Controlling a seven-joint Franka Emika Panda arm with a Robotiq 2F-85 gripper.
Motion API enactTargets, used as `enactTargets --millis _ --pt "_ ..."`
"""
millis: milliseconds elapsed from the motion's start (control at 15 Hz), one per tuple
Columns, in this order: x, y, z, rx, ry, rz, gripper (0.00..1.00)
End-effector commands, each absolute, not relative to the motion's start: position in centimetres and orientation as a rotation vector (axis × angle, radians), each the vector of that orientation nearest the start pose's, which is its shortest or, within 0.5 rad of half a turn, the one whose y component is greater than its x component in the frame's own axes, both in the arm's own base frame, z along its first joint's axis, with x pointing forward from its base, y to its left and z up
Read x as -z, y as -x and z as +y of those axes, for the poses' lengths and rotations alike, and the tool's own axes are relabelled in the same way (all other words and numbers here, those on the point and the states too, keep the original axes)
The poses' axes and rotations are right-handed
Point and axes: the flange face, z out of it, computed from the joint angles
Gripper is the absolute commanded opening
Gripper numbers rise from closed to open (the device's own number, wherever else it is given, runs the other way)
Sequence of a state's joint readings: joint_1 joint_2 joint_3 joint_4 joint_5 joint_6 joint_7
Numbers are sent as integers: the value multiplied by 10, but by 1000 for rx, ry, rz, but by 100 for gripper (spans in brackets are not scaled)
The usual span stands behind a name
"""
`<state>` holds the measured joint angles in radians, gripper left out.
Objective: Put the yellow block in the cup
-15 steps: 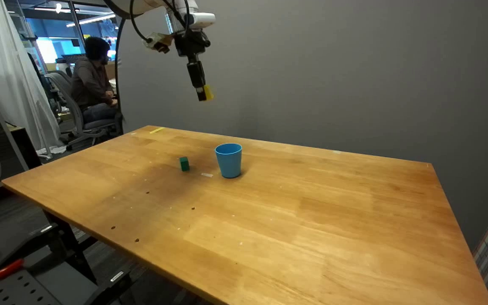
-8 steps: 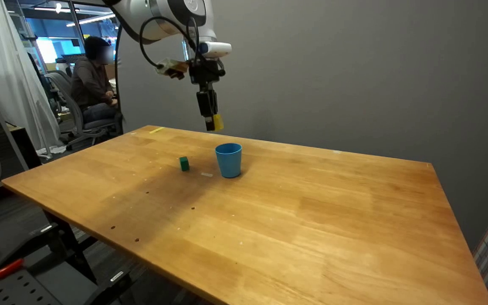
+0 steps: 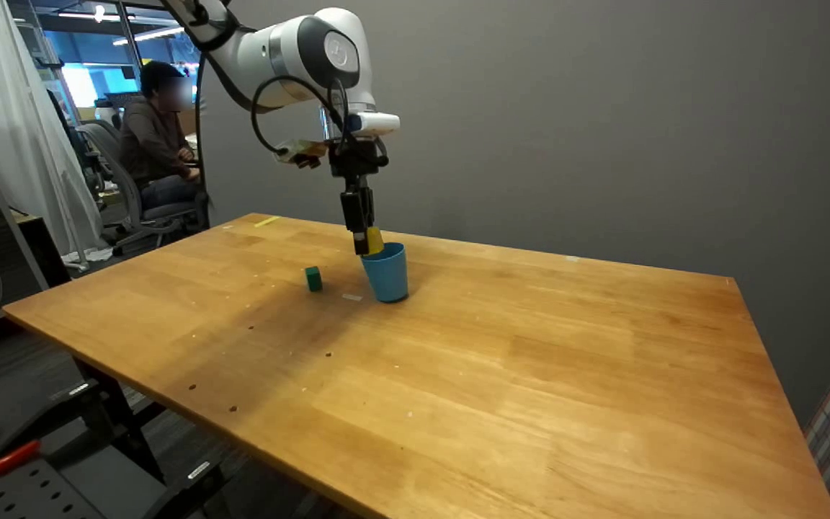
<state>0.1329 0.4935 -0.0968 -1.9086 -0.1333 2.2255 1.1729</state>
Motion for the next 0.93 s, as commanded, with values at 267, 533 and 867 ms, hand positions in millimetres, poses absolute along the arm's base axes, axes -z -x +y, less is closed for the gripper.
enactTargets --millis 267,533,867 --pt "-230 -623 10 -35 2855 1706 19" --pt "-227 -619 14 -53 2840 1705 77" --pt "-251 -604 40 8 2786 1629 100"
